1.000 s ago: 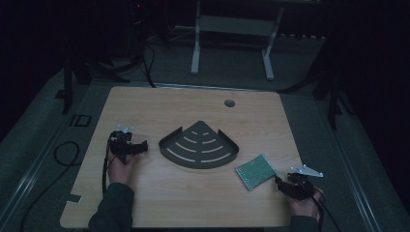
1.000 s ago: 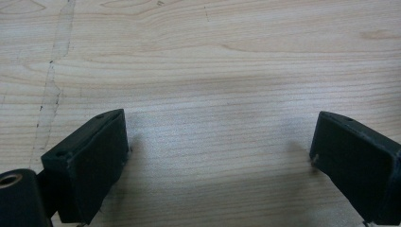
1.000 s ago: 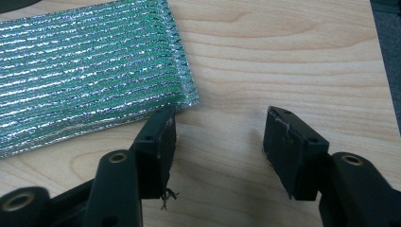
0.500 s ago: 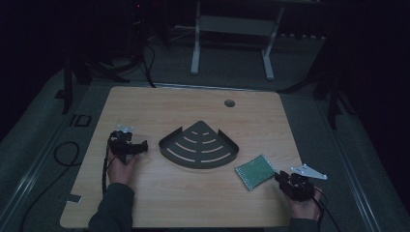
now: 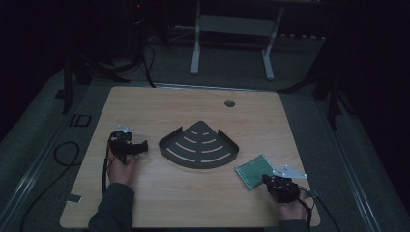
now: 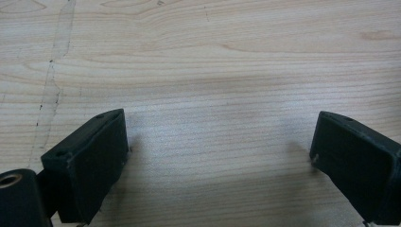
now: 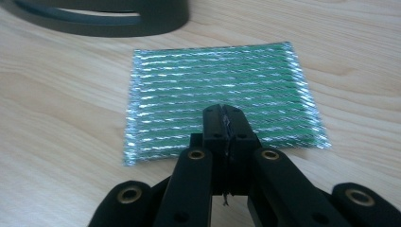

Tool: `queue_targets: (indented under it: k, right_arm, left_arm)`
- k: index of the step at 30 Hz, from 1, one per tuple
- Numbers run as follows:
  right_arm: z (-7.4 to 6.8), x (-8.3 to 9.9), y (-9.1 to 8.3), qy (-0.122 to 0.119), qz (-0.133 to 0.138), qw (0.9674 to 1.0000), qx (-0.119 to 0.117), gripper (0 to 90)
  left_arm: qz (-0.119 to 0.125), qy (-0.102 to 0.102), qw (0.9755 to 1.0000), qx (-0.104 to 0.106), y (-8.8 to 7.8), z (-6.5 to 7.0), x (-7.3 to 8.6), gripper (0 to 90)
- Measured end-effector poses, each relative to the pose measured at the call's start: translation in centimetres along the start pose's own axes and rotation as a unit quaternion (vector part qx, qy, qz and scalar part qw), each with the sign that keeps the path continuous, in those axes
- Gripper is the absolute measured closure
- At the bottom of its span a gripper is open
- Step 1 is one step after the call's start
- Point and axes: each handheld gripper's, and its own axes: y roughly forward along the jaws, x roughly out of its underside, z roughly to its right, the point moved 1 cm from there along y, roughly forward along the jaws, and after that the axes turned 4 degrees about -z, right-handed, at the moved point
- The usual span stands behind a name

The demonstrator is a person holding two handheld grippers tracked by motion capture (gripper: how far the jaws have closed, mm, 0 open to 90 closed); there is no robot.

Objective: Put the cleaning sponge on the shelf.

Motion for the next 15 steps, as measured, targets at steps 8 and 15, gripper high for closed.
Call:
queue_targets:
  k: [8, 15]
  right_arm:
    - [-1.1, -0.3, 1.1, -0.021, -0.023, 0.9995, -0.005, 88.4]
    - [-0.6, 0.0, 1.1, -0.015, -0.034, 0.9993, -0.007, 88.6]
  left_arm:
    - [-0.001, 0.000, 1.0000, 0.000, 0.0, 0.0, 0.0, 5.3]
    - [0.000, 0.000, 1.0000, 0.000, 0.0, 0.0, 0.0, 5.3]
